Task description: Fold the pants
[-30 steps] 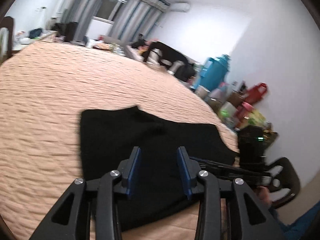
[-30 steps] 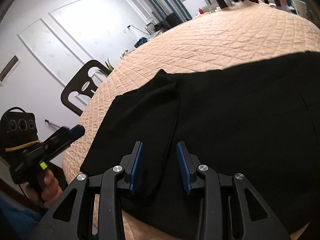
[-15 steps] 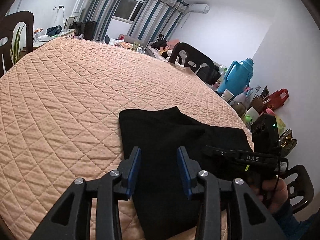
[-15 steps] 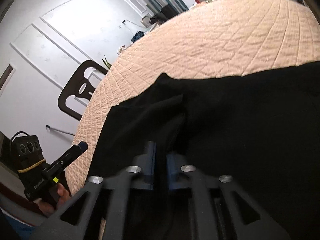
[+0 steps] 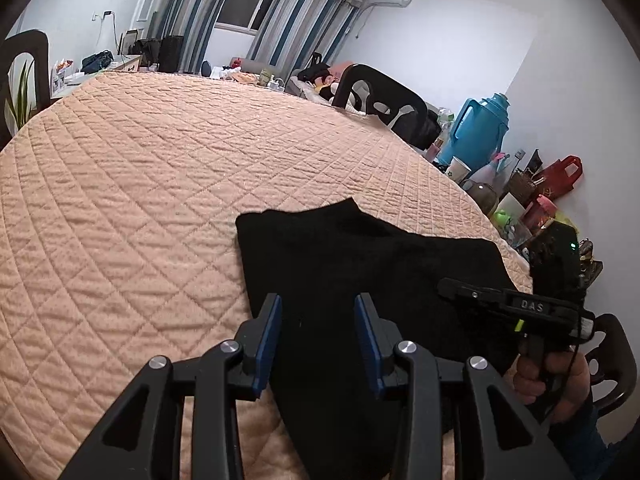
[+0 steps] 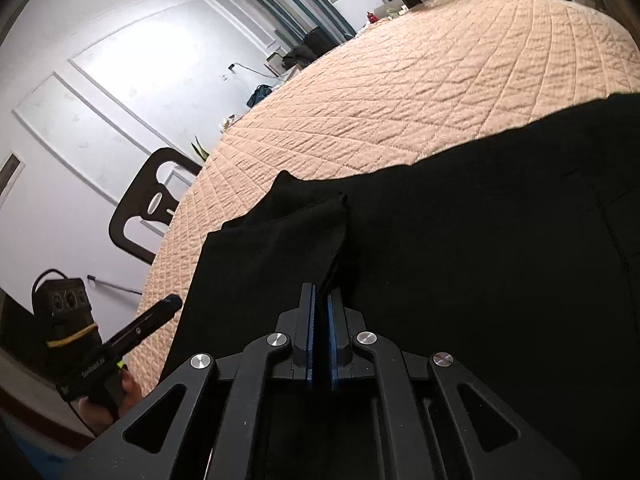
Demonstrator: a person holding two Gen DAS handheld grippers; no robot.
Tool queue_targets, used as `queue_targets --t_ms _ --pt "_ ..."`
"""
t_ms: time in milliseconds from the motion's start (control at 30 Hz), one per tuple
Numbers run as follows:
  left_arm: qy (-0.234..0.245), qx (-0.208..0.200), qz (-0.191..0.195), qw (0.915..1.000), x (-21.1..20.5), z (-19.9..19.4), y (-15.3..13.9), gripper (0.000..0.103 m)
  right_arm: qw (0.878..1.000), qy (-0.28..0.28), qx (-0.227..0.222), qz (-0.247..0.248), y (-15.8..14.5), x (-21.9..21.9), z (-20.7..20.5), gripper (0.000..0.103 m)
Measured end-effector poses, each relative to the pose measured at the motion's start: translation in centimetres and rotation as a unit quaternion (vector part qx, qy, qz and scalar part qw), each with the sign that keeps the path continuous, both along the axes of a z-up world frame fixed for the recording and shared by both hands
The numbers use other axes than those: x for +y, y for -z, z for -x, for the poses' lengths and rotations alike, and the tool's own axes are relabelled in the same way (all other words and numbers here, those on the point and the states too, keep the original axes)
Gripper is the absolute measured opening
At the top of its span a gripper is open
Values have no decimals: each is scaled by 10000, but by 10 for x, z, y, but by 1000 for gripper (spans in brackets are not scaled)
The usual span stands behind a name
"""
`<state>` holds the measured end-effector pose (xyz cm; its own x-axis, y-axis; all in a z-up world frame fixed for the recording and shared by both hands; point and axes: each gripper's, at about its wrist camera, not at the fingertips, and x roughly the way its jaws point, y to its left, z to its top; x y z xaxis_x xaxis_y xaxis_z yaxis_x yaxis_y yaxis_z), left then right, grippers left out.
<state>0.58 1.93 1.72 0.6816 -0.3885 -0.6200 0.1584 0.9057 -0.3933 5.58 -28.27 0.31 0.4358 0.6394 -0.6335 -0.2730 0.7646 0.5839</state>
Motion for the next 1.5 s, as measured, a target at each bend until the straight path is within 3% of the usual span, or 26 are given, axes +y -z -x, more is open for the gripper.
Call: queue_targets --t_ms 133,233,400,533,600,800,967,1067,1500 --pt "-43 40 -117 9999 -2 -18 -1 40 9975 282 -454 454 -19 -5 5 9" --pt "-22 176 -143 9997 -6 -30 5 40 9971 -11 -672 369 -32 0 15 9" --pt "6 225 -363 9991 -14 -31 14 40 9929 -758 -470 791 -11 23 36 9" --pt "53 214 -492 9985 -19 -15 10 40 9935 -690 -520 735 -9 16 42 9" --pt "45 207 -630 9978 -21 -8 9 40 9910 -654 -684 950 -14 19 41 10" --pt "-214 68 -921 9955 -21 -33 -3 40 9819 -550 -1116 1427 -29 35 10 11" --pt "-269 424 -1266 9907 -26 -64 7 40 9783 -471 -740 1880 -14 51 -33 13" --pt "-191 351 -1416 9891 -32 -63 8 46 9774 -435 -734 1935 -15 49 -34 13" --pt "-199 223 -1402 9897 -35 -29 5 46 9738 -540 -1154 1882 -24 37 32 16"
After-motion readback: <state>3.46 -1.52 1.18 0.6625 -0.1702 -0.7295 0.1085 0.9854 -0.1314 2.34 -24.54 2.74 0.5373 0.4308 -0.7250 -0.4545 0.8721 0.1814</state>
